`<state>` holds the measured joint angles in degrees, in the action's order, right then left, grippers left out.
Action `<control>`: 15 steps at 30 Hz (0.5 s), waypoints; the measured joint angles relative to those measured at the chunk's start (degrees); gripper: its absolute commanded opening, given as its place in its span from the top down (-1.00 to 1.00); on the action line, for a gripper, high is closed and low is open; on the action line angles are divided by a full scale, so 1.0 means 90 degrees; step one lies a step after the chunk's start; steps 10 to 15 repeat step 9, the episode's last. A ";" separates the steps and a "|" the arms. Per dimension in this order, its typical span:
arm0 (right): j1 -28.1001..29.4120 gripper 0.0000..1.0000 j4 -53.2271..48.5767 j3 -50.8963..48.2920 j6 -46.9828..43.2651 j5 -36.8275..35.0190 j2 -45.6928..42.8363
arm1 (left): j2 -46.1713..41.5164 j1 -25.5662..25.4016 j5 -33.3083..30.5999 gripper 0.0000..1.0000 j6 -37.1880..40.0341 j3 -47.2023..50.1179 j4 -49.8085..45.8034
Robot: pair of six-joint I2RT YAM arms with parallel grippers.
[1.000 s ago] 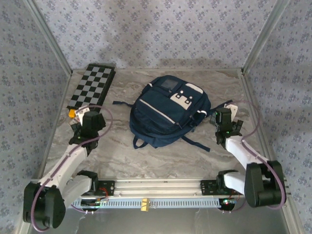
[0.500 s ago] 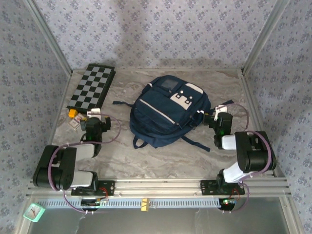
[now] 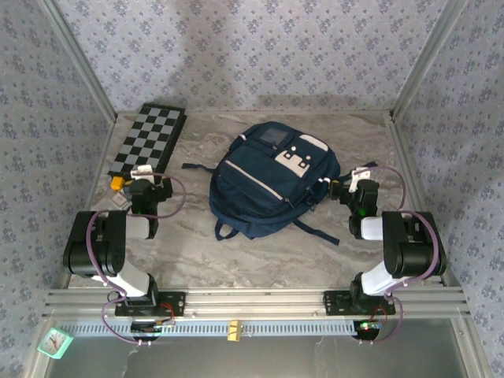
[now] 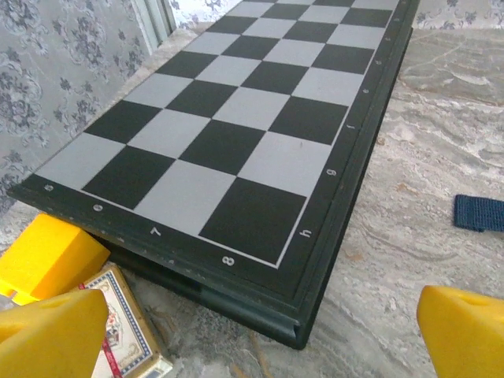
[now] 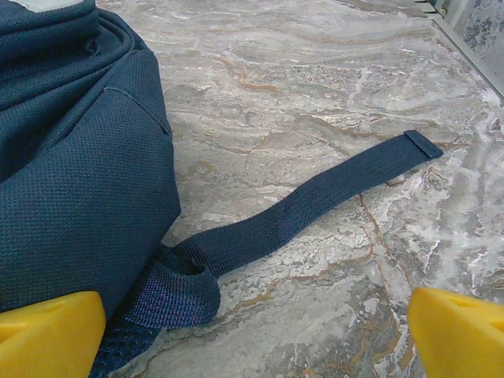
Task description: Pack the student bag
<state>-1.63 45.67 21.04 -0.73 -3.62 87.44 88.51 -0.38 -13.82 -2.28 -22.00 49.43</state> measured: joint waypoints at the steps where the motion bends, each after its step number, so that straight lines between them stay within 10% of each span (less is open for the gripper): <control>1: 0.0000 -1.00 0.0000 0.0000 0.0000 0.0002 0.0000 | 0.0000 0.0000 0.0027 -1.00 -0.0017 0.0000 -0.0024; 15: 0.0000 -1.00 0.0000 0.0002 0.0000 0.0005 0.0000 | 0.0000 0.0000 0.0129 -1.00 -0.0044 0.0000 -0.0143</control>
